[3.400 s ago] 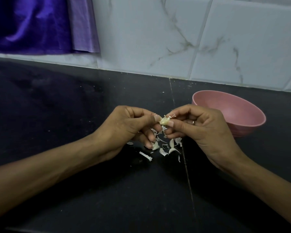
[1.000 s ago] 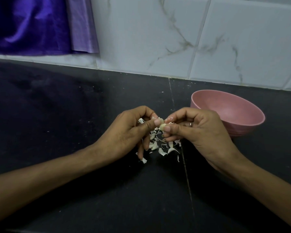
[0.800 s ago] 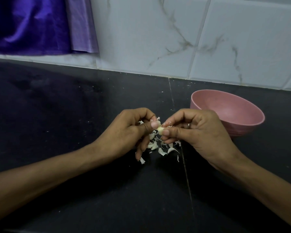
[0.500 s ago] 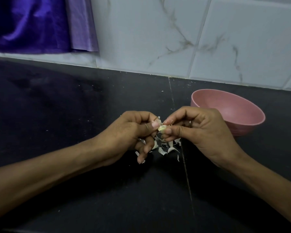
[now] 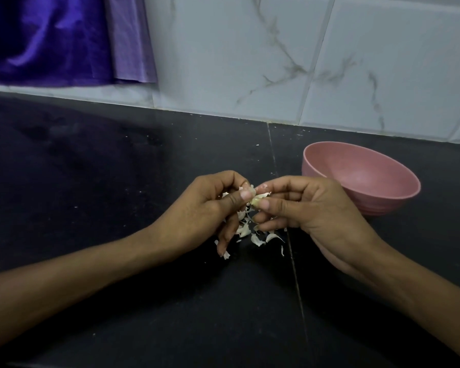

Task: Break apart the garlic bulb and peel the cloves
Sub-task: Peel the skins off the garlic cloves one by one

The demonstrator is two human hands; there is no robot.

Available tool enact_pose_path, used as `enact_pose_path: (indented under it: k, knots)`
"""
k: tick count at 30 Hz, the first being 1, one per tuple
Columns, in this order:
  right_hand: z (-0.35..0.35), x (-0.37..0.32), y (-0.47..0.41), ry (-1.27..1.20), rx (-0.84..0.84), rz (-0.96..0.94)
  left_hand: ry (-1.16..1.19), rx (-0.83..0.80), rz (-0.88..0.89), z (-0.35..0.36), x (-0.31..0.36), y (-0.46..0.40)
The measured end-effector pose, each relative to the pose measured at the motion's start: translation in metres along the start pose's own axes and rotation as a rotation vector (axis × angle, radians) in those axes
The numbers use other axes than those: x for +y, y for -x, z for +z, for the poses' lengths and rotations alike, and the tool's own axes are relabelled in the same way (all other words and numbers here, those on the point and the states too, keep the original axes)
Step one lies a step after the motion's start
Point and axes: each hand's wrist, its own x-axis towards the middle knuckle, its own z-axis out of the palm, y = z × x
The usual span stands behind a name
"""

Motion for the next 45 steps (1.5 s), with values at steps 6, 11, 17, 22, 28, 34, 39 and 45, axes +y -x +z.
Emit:
enact_pose_path:
  k: [6,11,17,22,28,34,39,45]
  knots:
    - [0.002,-0.001,0.001,-0.004,-0.001,0.017,-0.102,0.081,0.062,0.001,-0.004,0.001]
    - [0.006,-0.002,0.001,-0.018,0.004,0.006,-0.109,0.107,0.065,0.0,-0.005,0.001]
    - [0.006,-0.004,0.002,-0.121,-0.037,0.091,-0.128,0.099,0.098,0.0,-0.006,0.002]
    - [0.007,-0.005,0.002,-0.162,-0.064,0.122,-0.125,0.126,0.114,-0.001,-0.007,0.0]
    - [0.007,-0.005,0.001,-0.172,-0.073,0.14,-0.104,0.202,0.104,-0.005,-0.008,-0.003]
    - [0.004,-0.006,0.0,-0.166,-0.055,0.128,-0.118,0.263,0.09,-0.008,-0.009,-0.007]
    - [0.002,-0.006,0.0,-0.113,-0.049,0.113,-0.122,0.291,0.094,-0.009,-0.01,-0.007]
    - [-0.001,-0.002,-0.002,-0.092,-0.042,0.112,-0.106,0.311,0.119,-0.01,-0.01,-0.006]
